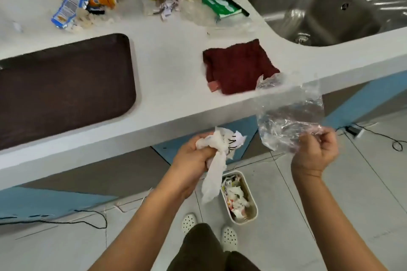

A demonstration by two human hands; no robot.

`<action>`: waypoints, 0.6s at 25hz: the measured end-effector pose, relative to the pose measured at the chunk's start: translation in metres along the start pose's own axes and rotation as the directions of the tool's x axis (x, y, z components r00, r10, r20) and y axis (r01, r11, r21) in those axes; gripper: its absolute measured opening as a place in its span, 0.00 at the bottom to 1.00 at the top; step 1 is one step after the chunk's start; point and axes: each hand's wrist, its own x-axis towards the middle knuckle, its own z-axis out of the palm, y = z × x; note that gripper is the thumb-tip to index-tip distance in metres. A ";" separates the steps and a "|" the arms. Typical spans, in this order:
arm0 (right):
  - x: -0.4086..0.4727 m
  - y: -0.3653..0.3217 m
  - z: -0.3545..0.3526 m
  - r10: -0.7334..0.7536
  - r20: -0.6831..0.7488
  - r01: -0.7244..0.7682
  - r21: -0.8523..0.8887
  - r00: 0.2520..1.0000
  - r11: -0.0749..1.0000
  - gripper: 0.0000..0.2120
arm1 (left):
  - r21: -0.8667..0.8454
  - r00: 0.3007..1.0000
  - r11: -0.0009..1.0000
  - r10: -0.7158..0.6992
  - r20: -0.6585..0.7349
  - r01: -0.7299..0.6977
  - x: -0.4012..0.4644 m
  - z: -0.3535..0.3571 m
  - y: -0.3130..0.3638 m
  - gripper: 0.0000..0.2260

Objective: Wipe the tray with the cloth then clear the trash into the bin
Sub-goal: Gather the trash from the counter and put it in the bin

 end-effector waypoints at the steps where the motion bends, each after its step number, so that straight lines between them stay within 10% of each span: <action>1: 0.000 0.011 -0.022 0.023 -0.043 -0.023 -0.001 0.999 1.000 0.14 | 0.048 0.998 0.997 -0.061 -0.017 0.062 0.002 0.006 -0.022 0.13; 8: -0.037 0.113 -0.129 0.268 -0.203 -0.304 -0.173 0.942 0.937 0.18 | 0.183 0.906 0.889 -0.403 -0.126 0.421 0.065 0.027 -0.137 0.11; 15: -0.089 0.239 -0.185 0.583 -0.305 -0.617 -0.636 0.753 0.464 0.07 | 0.164 0.858 0.843 -0.493 -0.146 0.512 0.167 0.038 -0.232 0.14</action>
